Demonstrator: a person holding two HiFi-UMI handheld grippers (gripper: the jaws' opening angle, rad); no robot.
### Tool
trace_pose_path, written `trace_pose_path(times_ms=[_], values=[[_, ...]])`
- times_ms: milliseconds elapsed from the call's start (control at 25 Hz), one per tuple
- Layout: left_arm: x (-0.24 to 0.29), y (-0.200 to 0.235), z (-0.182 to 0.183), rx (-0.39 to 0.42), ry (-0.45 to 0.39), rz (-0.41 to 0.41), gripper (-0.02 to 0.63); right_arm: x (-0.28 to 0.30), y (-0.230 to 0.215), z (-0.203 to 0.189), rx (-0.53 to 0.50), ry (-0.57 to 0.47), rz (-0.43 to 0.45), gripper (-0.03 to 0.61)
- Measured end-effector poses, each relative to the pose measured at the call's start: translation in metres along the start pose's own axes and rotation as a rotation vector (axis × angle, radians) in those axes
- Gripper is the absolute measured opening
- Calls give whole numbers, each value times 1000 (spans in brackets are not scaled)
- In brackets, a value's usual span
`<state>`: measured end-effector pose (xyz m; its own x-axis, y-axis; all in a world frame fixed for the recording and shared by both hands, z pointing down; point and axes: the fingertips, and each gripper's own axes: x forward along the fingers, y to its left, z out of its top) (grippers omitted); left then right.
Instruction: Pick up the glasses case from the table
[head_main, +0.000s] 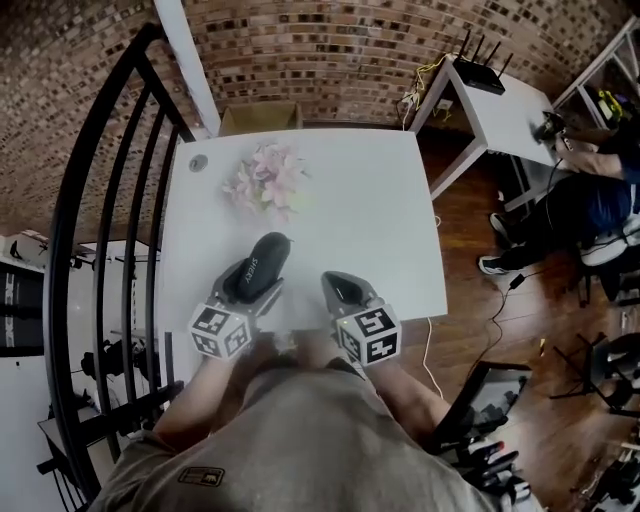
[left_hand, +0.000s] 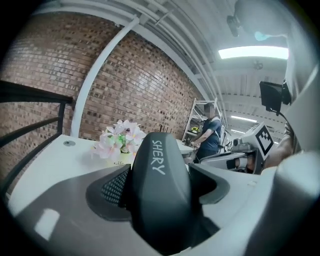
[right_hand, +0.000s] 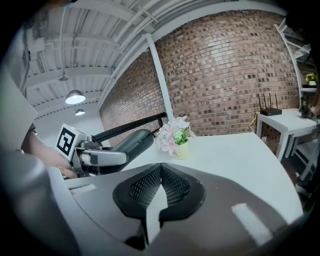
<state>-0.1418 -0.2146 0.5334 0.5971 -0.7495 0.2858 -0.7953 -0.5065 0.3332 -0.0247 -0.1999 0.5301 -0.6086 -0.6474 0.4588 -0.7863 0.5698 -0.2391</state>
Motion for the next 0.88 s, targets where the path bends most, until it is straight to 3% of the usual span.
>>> trace_pose_path(times_ms=[520,880], values=[[-40,-114,2,-81,-124,54,356,-97,-6,-12,-20,-77,93,12],[-63,-136,11,-86,-158,-2,356,-121,4,-5,-22,-111,57,12]])
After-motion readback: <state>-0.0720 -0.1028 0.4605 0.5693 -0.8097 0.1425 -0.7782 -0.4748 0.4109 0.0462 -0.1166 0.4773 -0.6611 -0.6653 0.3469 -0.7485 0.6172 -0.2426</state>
